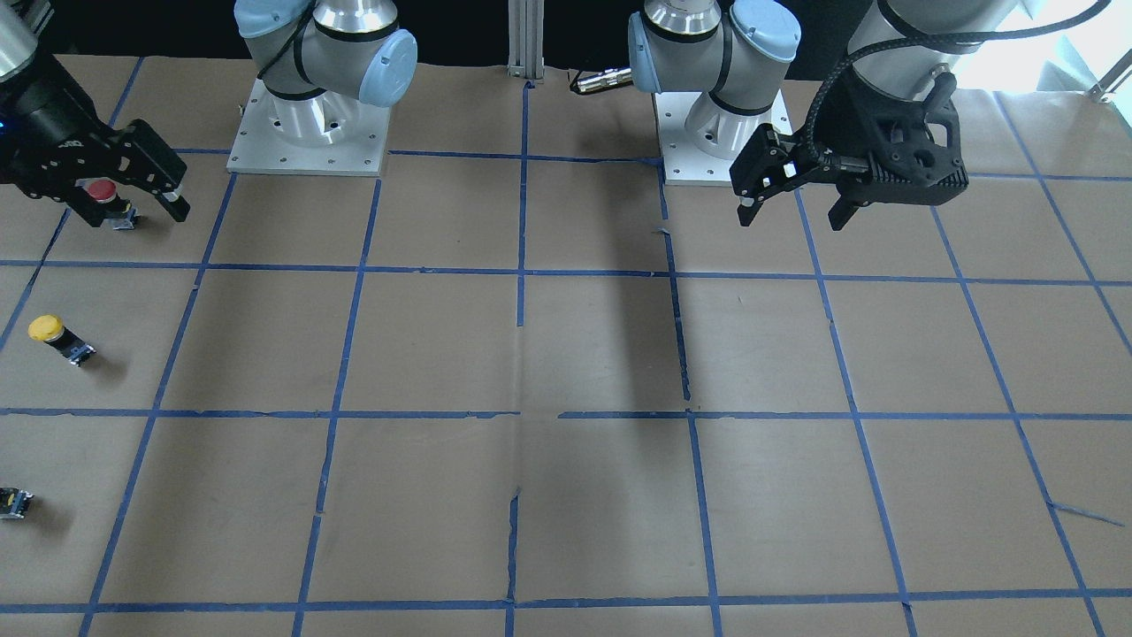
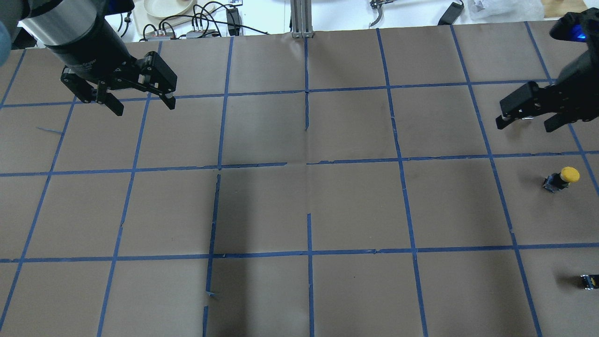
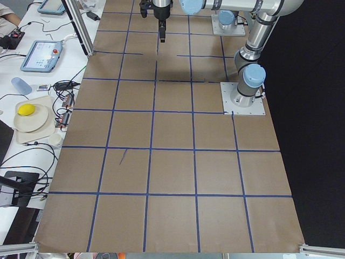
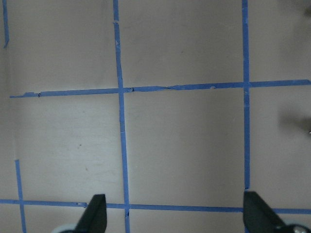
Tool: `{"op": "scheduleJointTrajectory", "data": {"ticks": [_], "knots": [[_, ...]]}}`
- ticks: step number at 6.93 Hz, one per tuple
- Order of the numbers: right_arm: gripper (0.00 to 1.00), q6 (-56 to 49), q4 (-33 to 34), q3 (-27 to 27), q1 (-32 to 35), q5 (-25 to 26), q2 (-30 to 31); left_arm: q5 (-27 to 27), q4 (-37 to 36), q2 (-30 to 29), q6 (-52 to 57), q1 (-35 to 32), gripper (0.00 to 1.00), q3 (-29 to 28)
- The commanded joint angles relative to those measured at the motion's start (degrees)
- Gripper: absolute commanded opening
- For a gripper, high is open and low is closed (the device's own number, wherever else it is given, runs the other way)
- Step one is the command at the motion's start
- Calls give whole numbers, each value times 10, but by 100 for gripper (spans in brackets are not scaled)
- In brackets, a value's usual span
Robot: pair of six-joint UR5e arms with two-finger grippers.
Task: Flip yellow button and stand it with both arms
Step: 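Open the right gripper and raise it away from the standing button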
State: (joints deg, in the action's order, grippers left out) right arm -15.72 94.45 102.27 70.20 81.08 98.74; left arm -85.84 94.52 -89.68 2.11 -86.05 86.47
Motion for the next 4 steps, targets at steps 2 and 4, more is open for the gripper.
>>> {"op": "scheduleJointTrajectory", "data": {"ticks": [2, 4], "knots": [[100, 216, 10, -12, 156, 64, -26, 0, 18, -7, -1, 4, 100, -16], [100, 234, -3, -64, 190, 108, -63, -1, 16, -11, -2, 2, 100, -13]]}}
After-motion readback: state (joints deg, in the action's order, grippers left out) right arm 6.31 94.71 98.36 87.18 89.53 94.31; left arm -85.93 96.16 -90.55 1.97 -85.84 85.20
